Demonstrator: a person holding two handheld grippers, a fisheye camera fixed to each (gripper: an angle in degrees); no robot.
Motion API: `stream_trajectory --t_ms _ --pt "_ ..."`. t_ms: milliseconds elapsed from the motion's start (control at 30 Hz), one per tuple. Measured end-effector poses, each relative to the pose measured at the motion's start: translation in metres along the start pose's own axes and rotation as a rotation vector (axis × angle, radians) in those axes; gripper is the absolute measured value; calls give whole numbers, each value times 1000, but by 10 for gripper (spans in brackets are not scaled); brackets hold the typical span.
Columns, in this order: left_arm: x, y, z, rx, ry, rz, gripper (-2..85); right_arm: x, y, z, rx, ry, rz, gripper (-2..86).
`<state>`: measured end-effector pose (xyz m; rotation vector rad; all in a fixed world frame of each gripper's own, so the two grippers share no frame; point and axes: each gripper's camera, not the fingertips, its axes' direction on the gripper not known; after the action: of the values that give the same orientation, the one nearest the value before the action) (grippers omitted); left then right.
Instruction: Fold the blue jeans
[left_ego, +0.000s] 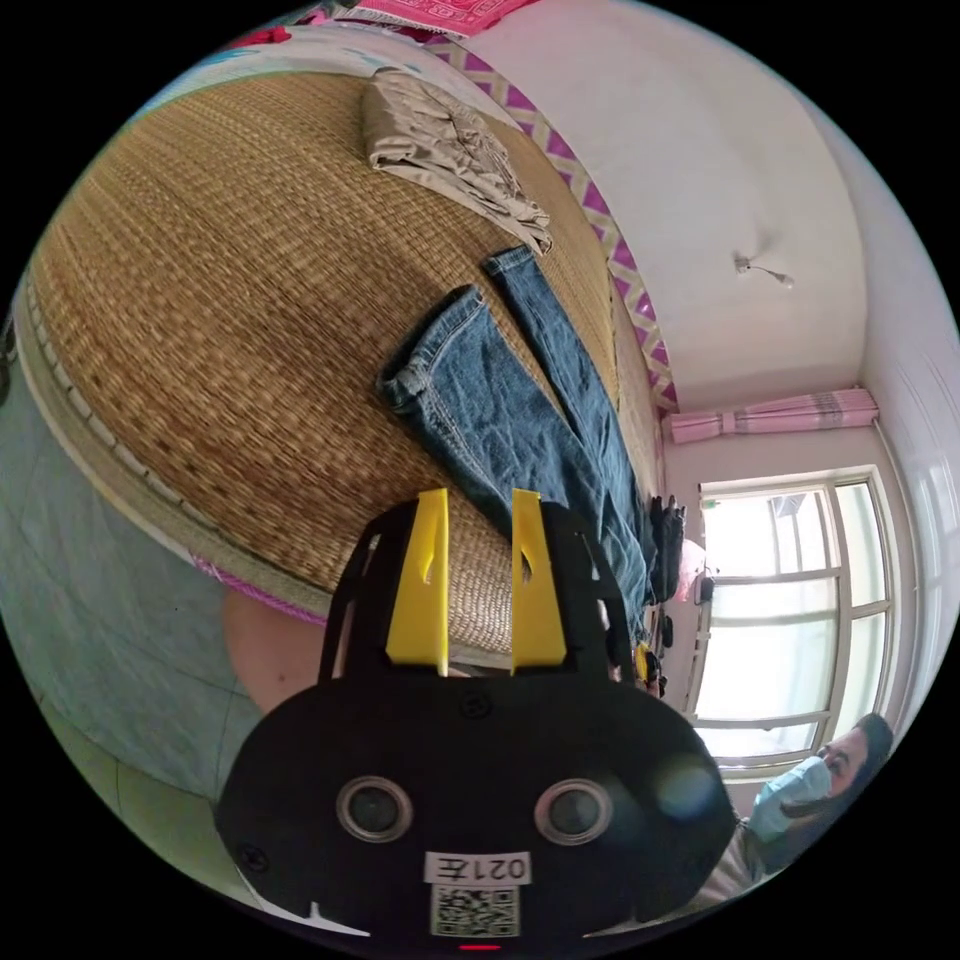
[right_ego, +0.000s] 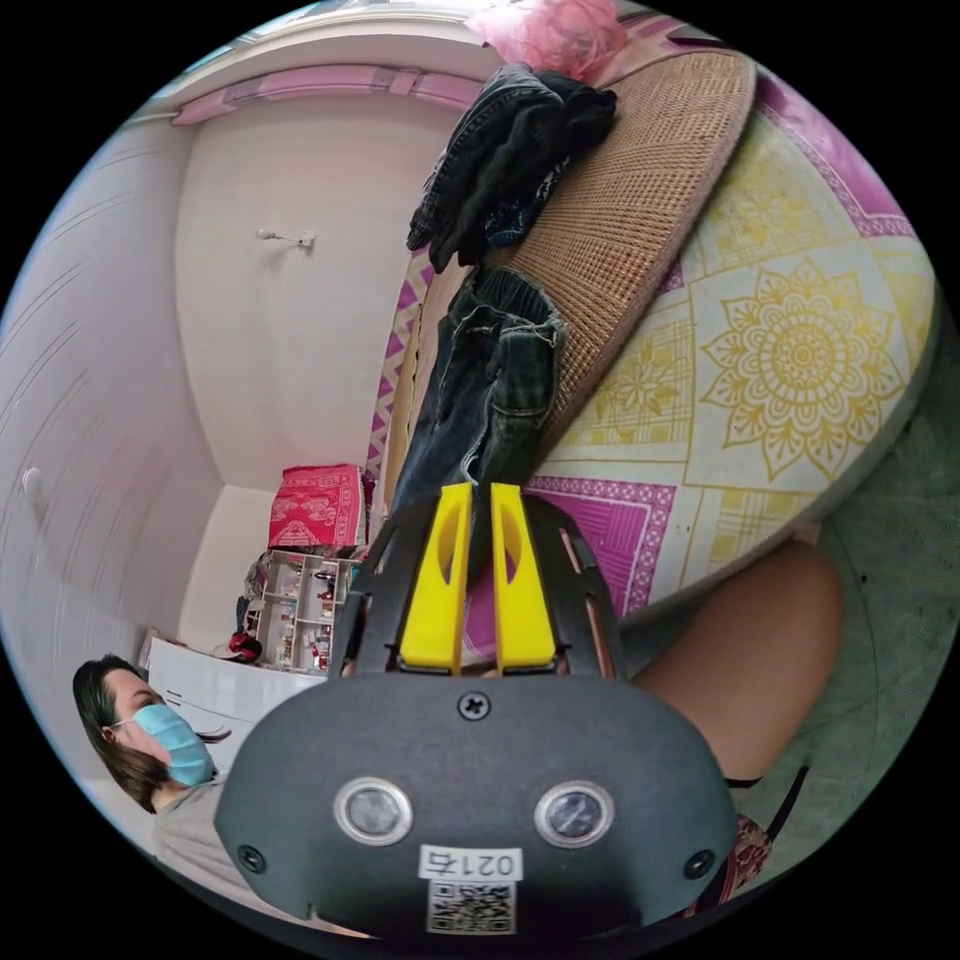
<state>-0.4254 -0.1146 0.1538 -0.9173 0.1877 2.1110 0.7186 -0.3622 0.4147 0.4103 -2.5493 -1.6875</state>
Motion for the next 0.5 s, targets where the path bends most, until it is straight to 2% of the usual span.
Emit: stream_trajectory --t_ms 133,500 --pt "-14 -8 0 18 -13 -18 -4 12 -1 13 -5 -29 29 11" --pt "-47 -20 -4 22 150 -11 -10 9 -6 41 -50 0 -14 47"
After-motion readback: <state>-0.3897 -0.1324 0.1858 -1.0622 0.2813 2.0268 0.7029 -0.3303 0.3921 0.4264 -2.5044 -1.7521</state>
